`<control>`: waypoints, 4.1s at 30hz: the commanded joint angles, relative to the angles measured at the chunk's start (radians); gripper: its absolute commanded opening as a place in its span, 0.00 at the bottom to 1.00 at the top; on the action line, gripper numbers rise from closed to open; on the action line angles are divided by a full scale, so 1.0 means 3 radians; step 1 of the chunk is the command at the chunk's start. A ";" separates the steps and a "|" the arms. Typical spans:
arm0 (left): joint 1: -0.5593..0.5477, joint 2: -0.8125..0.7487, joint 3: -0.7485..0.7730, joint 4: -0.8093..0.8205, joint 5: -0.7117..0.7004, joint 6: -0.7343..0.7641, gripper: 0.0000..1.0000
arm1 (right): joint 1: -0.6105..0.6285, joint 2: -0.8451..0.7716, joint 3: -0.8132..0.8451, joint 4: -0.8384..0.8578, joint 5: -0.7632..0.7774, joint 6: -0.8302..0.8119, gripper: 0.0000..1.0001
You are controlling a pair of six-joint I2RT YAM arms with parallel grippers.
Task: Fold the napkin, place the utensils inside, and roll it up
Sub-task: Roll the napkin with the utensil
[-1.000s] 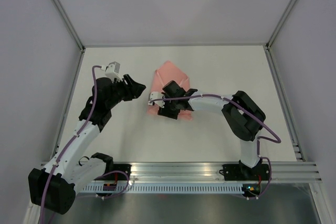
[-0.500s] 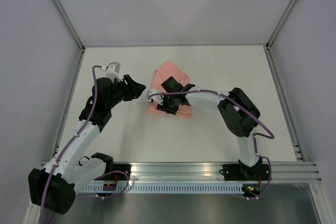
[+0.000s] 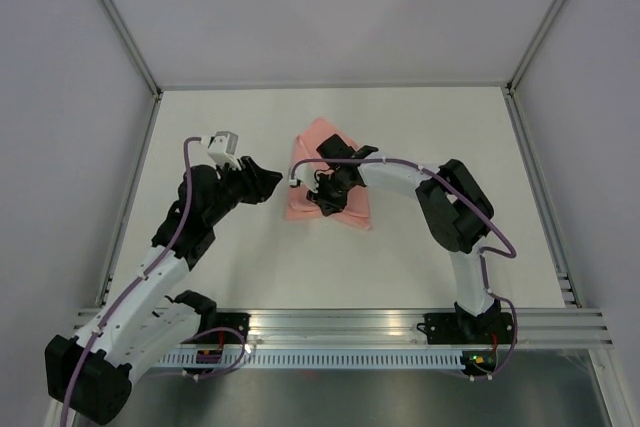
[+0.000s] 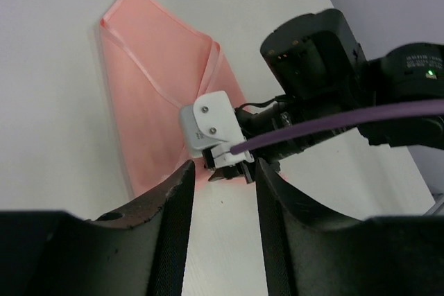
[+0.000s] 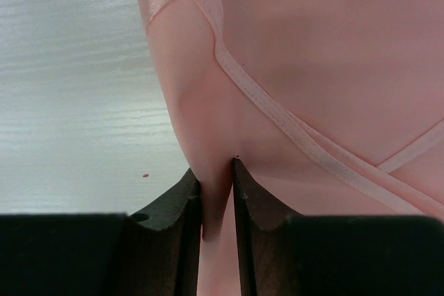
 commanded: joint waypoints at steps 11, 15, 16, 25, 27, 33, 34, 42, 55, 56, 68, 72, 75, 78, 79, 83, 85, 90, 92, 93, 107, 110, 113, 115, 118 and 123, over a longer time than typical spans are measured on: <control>-0.0809 -0.0315 -0.0389 0.0441 -0.0645 0.0870 0.30 | -0.0282 0.0657 0.0292 -0.1430 -0.0459 -0.0420 0.18; -0.1070 -0.0219 -0.0369 0.0416 -0.0860 0.1085 0.20 | -0.0308 0.0749 0.0384 -0.1619 -0.0484 -0.0532 0.18; -0.1202 -0.0178 -0.0344 0.0390 -0.0936 0.1120 0.19 | -0.0323 0.0785 0.0399 -0.1690 -0.0484 -0.0548 0.18; -0.2077 0.0732 -0.0078 0.0426 -0.1908 0.1723 0.02 | -0.0471 0.0872 0.0481 -0.1936 -0.0490 -0.0671 0.17; -0.2144 0.0916 -0.0057 0.0578 -0.1996 0.1923 0.02 | -0.0486 0.0877 0.0476 -0.1942 -0.0489 -0.0671 0.16; -0.2221 0.1110 -0.0287 0.1304 -0.1501 0.2649 0.20 | -0.0522 0.0902 0.0471 -0.1988 -0.0510 -0.0712 0.15; -0.2221 0.1162 -0.0317 0.1371 -0.1403 0.2721 0.21 | -0.0522 0.0908 0.0471 -0.1988 -0.0515 -0.0712 0.15; -0.2216 0.1689 -0.0072 0.1239 -0.0963 0.2987 0.27 | -0.0548 0.0928 0.0446 -0.1967 -0.0546 -0.0712 0.14; -0.2216 0.1587 0.0015 0.1116 -0.0671 0.3008 0.31 | -0.0568 0.0846 0.0435 -0.1865 -0.0622 -0.0635 0.18; -0.2216 0.1571 0.0030 0.1076 -0.0671 0.3003 0.31 | -0.0568 0.0841 0.0430 -0.1860 -0.0617 -0.0625 0.18; -0.2211 0.1831 0.0183 0.0850 -0.0349 0.3120 0.43 | -0.0563 0.0826 0.0348 -0.1742 -0.0597 -0.0579 0.17; -0.2211 0.2057 0.0301 0.0804 -0.0242 0.3197 0.44 | -0.0568 0.0826 0.0338 -0.1727 -0.0576 -0.0568 0.17; -0.2211 0.2220 0.0392 0.0728 -0.0160 0.3289 0.44 | -0.0563 0.0836 0.0343 -0.1732 -0.0551 -0.0568 0.17; -0.2211 0.2307 0.0449 0.0677 -0.0140 0.3411 0.46 | -0.0563 0.0846 0.0348 -0.1727 -0.0546 -0.0568 0.17; -0.2211 0.2323 0.0459 0.0666 -0.0134 0.3477 0.48 | -0.0568 0.0846 0.0358 -0.1727 -0.0551 -0.0568 0.17; -0.2211 0.2410 0.0536 0.0544 -0.0093 0.3631 0.49 | -0.0568 0.0877 0.0389 -0.1737 -0.0561 -0.0558 0.16; -0.2211 0.2466 0.0546 0.0497 -0.0093 0.3708 0.52 | -0.0568 0.0892 0.0425 -0.1747 -0.0566 -0.0558 0.16; -0.2206 0.2532 0.0521 0.0605 -0.0099 0.3775 0.53 | -0.0568 0.0918 0.0445 -0.1768 -0.0561 -0.0553 0.15; -0.2211 0.2584 0.0490 0.0645 -0.0119 0.3785 0.57 | -0.0568 0.0923 0.0445 -0.1783 -0.0556 -0.0558 0.15; -0.2211 0.2599 0.0485 0.0666 -0.0139 0.3800 0.57 | -0.0568 0.0923 0.0440 -0.1778 -0.0551 -0.0563 0.15; -0.2180 0.2681 0.0306 0.1070 -0.0451 0.3862 0.62 | -0.0563 0.0938 0.0425 -0.1788 -0.0566 -0.0579 0.16; -0.2180 0.2722 0.0316 0.1045 -0.0441 0.3887 0.63 | -0.0568 0.0943 0.0430 -0.1799 -0.0556 -0.0584 0.16; -0.2180 0.2768 0.0372 0.0999 -0.0395 0.3892 0.63 | -0.0568 0.0959 0.0435 -0.1814 -0.0551 -0.0589 0.16; -0.2180 0.2814 0.0449 0.0836 -0.0283 0.3887 0.62 | -0.0568 0.0964 0.0435 -0.1824 -0.0546 -0.0594 0.16; -0.2185 0.2870 0.0510 0.0753 -0.0221 0.3877 0.62 | -0.0568 0.0964 0.0430 -0.1839 -0.0535 -0.0614 0.16; -0.2180 0.2967 0.0546 0.0671 -0.0155 0.3846 0.58 | -0.0568 0.0974 0.0430 -0.1840 -0.0535 -0.0620 0.16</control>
